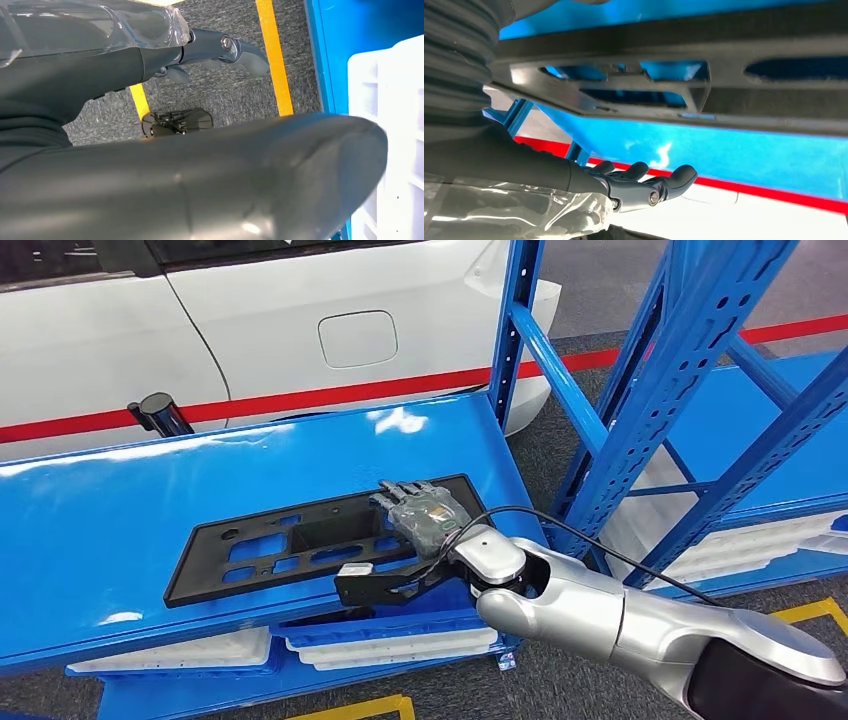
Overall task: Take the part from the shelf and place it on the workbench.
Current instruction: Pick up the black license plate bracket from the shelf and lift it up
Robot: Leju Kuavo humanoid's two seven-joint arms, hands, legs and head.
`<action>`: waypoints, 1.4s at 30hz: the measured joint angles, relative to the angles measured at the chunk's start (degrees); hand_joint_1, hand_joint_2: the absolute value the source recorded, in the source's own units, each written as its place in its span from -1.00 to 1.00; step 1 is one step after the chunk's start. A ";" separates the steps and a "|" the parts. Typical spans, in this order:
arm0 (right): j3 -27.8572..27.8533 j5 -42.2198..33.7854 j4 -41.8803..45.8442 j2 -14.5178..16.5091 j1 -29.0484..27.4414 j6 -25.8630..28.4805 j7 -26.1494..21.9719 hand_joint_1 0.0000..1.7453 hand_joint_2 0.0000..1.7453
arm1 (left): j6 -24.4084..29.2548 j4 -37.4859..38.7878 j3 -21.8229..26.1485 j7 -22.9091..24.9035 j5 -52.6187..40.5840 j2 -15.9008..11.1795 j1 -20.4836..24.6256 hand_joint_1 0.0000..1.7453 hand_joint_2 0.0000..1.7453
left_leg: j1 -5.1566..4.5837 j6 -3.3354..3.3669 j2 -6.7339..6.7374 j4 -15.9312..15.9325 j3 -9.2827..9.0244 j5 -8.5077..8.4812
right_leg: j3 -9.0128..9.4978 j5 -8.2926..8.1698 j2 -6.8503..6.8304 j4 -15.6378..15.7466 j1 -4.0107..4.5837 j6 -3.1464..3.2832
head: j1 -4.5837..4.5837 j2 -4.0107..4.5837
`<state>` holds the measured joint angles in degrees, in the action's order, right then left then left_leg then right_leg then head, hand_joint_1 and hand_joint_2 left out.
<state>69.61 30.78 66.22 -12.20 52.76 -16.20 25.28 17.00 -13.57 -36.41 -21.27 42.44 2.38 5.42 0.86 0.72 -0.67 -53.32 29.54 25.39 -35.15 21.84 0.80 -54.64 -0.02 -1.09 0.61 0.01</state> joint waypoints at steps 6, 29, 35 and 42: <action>-1.47 1.16 -0.16 0.67 -0.87 1.23 -0.84 -0.42 1.00 | 0.03 0.00 -0.38 0.00 0.16 -0.02 0.10 -1.00 -1.00 | 0.00 0.00 0.00 0.00 0.00 0.00 | 0.00 0.00 0.00 0.00 0.00 0.00 | 0.00 -0.01; -3.40 -0.68 -0.19 0.86 -2.69 -0.13 -1.51 1.00 1.00 | -0.36 0.00 -1.95 -0.61 0.31 -0.17 0.32 -1.00 0.00 | 0.00 0.00 0.01 0.00 -0.01 0.00 | 0.00 0.00 0.00 0.00 0.00 0.00 | 0.00 -0.01; -3.84 -1.40 -0.19 0.79 -2.76 -0.11 -1.50 1.00 1.00 | -5.54 0.00 -2.31 -3.39 1.11 -0.49 0.37 -1.00 1.00 | 0.00 0.00 0.01 0.00 -0.01 0.00 | 0.00 0.00 0.00 0.00 0.00 0.00 | 0.00 -0.01; -4.01 -1.23 -0.19 0.76 -2.76 0.58 -1.46 1.00 1.00 | -3.94 0.00 -2.67 -2.99 2.26 -0.74 0.40 -1.00 1.00 | 0.00 0.00 0.01 0.00 -0.01 0.00 | 0.00 0.00 0.00 0.00 0.00 0.00 | 0.00 -0.01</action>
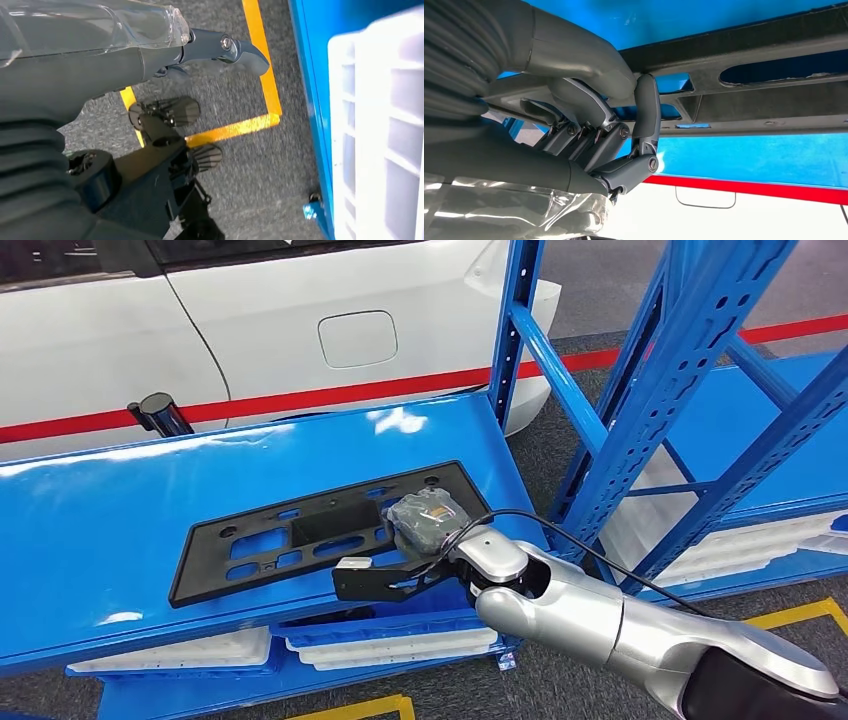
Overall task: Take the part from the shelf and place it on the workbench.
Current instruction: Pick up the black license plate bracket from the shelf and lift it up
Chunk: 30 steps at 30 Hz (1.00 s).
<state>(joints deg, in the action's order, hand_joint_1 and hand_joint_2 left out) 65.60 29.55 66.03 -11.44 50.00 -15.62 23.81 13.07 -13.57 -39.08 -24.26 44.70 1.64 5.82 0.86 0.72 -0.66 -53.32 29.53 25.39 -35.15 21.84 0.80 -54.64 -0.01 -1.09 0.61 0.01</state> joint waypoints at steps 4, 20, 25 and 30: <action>-0.50 1.68 0.03 0.01 0.01 2.15 0.62 1.00 1.00 | 1.49 0.00 0.00 0.56 0.72 -0.01 -0.03 -1.00 1.00 | 0.00 0.00 0.00 0.00 0.00 0.00 | 0.00 0.00 0.00 0.00 0.00 0.00 | 0.00 0.01; -1.80 2.93 0.72 0.10 0.03 0.24 2.06 -1.00 1.00 | 1.57 0.00 -0.15 0.60 1.04 -0.07 0.14 -1.00 -1.00 | 0.00 0.00 0.00 0.00 0.01 0.00 | 0.00 0.00 0.00 0.00 0.00 0.00 | 0.00 0.00; -1.70 -0.04 1.11 0.11 0.12 -4.28 3.73 -1.00 1.00 | 2.35 0.00 -0.15 1.28 1.74 -0.09 0.09 -1.00 -1.00 | 0.00 0.00 0.00 0.00 0.01 0.00 | 0.01 0.00 0.00 0.00 0.00 0.00 | 0.00 -0.01; -1.27 -2.20 1.26 0.10 0.56 -6.97 4.93 -1.00 1.00 | 2.43 0.00 -0.15 1.46 2.07 -0.09 0.03 -1.00 -1.00 | 0.00 0.00 0.00 0.00 0.01 0.00 | 0.01 0.00 0.00 0.00 0.00 0.00 | 0.00 0.00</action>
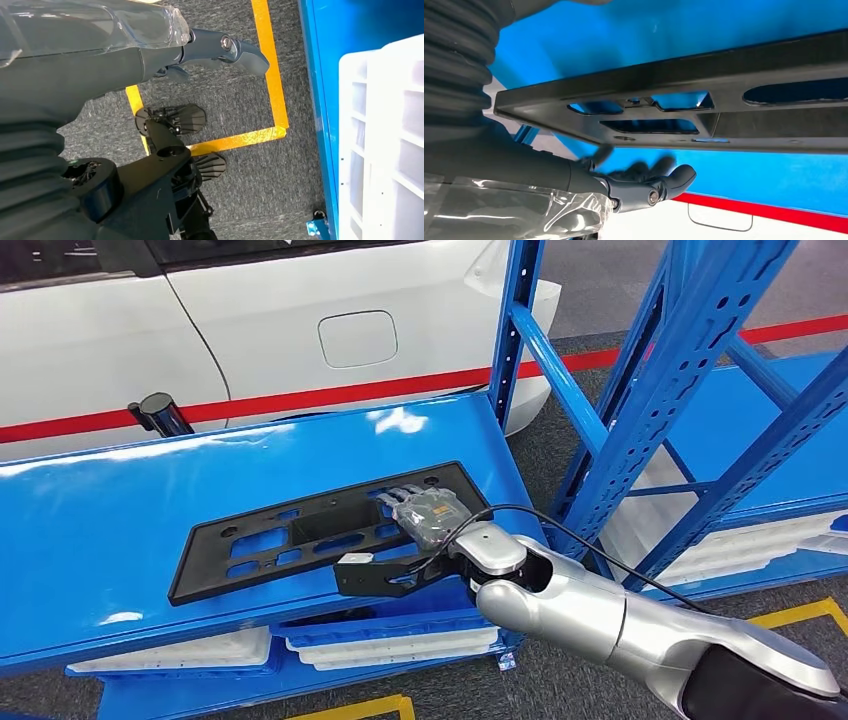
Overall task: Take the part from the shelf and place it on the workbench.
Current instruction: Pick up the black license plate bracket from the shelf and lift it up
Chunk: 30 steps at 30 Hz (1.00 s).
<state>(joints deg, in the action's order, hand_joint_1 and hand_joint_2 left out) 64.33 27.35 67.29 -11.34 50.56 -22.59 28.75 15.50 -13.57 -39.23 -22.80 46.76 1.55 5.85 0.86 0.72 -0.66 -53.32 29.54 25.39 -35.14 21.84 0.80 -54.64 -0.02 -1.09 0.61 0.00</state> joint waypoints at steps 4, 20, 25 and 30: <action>0.22 -1.47 0.18 0.00 0.40 -1.05 0.70 -1.00 1.00 | 0.00 0.00 -0.01 0.17 0.15 0.00 -0.02 -1.00 -1.00 | 0.00 0.00 0.00 0.00 0.00 0.00 | 0.00 0.00 0.00 0.00 0.00 0.00 | 0.00 0.00; 1.85 2.50 -0.78 0.49 -0.44 7.56 -1.81 -1.00 1.00 | -0.10 0.00 -1.02 0.17 1.55 0.00 -0.09 -1.00 -1.00 | 0.00 0.00 0.00 0.00 0.00 0.00 | 0.00 0.00 0.00 0.00 0.00 0.00 | 0.00 0.00; 1.26 3.32 -1.45 0.58 -1.59 9.12 -2.31 -1.00 1.00 | -0.07 0.00 -1.36 0.17 1.67 0.00 -0.12 -1.00 -1.00 | 0.00 0.00 0.00 0.00 0.01 0.01 | 0.00 0.00 0.00 0.00 0.00 0.00 | 0.00 0.01; 0.96 3.68 -1.89 0.63 -2.26 10.12 -2.66 -1.00 1.00 | -0.05 0.00 -1.44 0.20 1.65 0.00 -0.11 -1.00 -1.00 | 0.00 0.00 0.00 0.00 0.00 0.01 | 0.00 0.00 0.00 0.00 0.00 0.00 | 0.00 0.01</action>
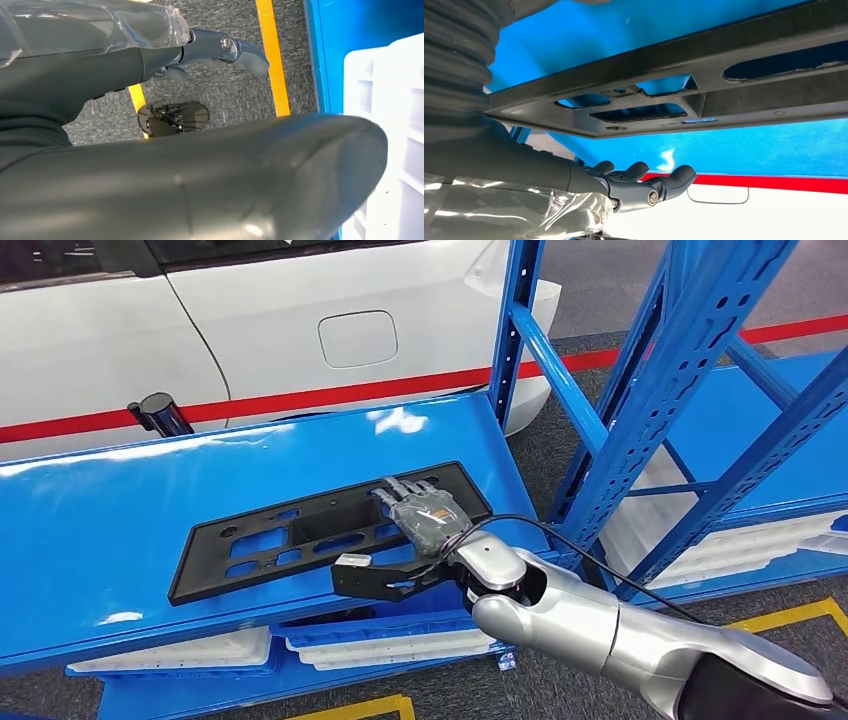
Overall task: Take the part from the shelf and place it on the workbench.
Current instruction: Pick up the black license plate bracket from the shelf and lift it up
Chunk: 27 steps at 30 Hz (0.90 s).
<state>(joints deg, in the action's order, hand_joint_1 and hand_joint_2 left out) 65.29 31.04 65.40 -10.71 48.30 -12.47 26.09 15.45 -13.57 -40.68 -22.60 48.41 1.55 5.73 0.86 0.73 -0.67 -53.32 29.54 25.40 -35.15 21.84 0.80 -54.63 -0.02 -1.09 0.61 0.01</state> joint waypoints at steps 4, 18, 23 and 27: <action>-0.13 0.11 -0.31 0.00 -0.67 0.27 -0.16 -1.00 1.00 | 0.07 0.00 -0.02 0.13 -0.08 0.00 0.02 -1.00 -1.00 | 0.00 0.00 0.00 0.00 0.00 0.00 | 0.00 0.00 0.00 0.00 0.00 0.00 | 0.00 -0.01; -2.02 2.82 -3.21 1.22 -3.44 6.00 -3.66 -1.00 1.00 | 0.31 0.00 -1.10 0.55 -0.58 0.00 0.36 -1.00 -1.00 | 0.00 0.00 0.00 0.00 0.00 0.00 | 0.00 0.00 0.00 0.00 0.00 0.00 | 0.00 0.00; -3.45 5.14 -4.31 1.76 -4.74 8.51 -4.57 -1.00 1.00 | 0.47 0.00 -1.55 0.63 -0.33 0.00 0.54 -1.00 -1.00 | 0.00 0.00 0.00 0.00 0.01 0.00 | -0.01 0.00 0.00 0.00 0.00 0.00 | 0.00 -0.01; -4.61 6.92 -4.51 1.88 -5.73 11.81 -5.80 -1.00 1.00 | 0.49 0.00 -2.09 0.76 -0.34 0.00 0.73 -1.00 -1.00 | 0.00 0.00 0.00 0.00 0.00 0.00 | 0.00 0.00 0.00 0.00 0.00 0.00 | 0.00 -0.01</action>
<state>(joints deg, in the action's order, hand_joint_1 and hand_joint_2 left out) 60.68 37.95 60.89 -8.83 42.57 -0.66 20.28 15.93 -13.57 -42.77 -21.84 48.07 1.55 6.46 0.86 0.73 -0.67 -53.32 29.54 25.40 -35.15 21.84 0.80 -54.63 -0.02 -1.09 0.61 0.00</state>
